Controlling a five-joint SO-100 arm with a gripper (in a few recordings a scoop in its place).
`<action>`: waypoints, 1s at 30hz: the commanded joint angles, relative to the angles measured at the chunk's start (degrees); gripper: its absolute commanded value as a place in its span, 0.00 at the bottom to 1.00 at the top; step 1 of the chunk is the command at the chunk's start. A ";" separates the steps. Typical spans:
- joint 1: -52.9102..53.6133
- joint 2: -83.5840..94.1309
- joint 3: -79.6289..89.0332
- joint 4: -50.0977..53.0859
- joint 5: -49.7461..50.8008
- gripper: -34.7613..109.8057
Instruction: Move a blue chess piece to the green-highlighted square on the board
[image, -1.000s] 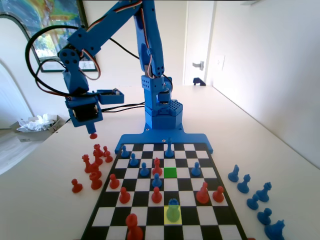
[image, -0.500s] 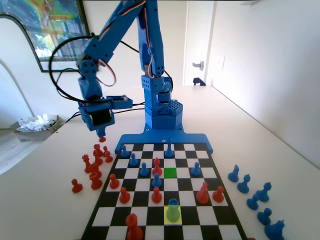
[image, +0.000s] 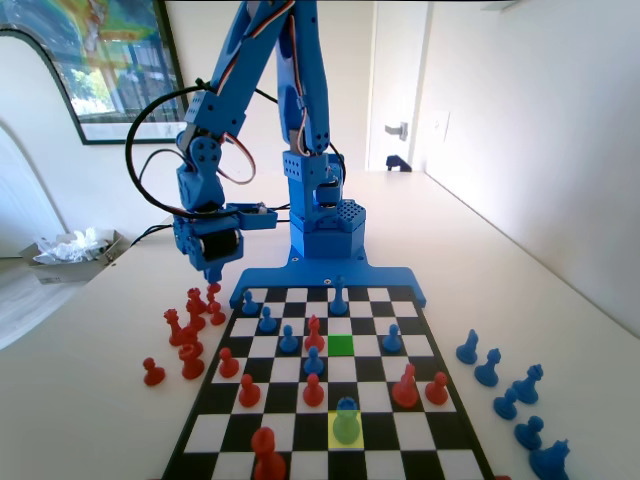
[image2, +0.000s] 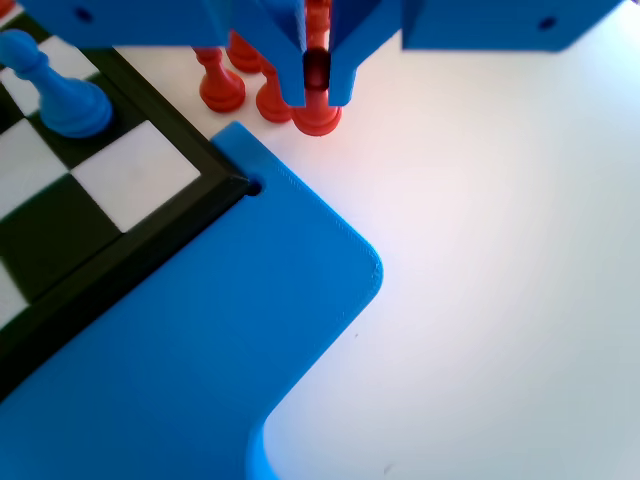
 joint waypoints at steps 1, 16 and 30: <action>0.79 0.62 0.70 -1.76 -1.49 0.25; 1.32 -0.62 4.13 -6.33 -4.66 0.26; 1.76 0.53 3.52 -4.04 -6.50 0.31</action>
